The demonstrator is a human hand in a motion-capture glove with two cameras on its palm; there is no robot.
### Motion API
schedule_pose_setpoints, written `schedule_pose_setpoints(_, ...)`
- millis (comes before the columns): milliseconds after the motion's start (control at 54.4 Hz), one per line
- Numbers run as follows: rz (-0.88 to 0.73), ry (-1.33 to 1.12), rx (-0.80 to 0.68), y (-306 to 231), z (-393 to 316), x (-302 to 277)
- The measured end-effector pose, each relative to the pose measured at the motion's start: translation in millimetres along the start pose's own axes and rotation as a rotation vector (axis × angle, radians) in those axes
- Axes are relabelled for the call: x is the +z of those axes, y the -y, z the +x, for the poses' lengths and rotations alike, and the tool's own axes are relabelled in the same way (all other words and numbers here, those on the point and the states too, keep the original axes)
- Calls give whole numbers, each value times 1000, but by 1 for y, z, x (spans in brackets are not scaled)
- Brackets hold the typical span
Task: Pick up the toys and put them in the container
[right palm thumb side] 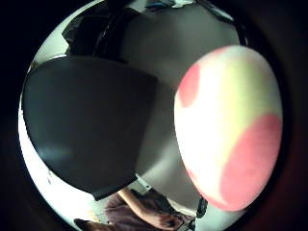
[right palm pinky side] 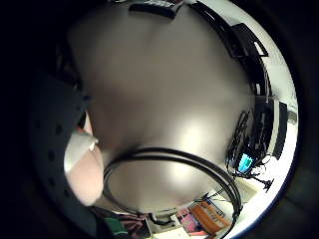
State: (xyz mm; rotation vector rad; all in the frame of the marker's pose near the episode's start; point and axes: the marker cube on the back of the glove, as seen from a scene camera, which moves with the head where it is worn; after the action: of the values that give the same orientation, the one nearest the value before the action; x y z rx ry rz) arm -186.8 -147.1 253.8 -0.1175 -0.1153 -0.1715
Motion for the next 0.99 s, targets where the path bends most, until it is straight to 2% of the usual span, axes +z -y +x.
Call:
schedule_pose_setpoints(147,-8,-45,3,-16,-5,-57)
schedule_pose_setpoints(331,90,-76,-61,-48,-44,-168)
schedule_pose_setpoints(570,160,-132,-162,-82,-127,-252)
schedule_pose_setpoints(754,172,-203,-272,-89,-213,-265)
schedule_pose_setpoints(901,133,-231,-387,-72,-300,-240)
schedule_pose_setpoints(993,149,-139,-490,-77,-321,-223)
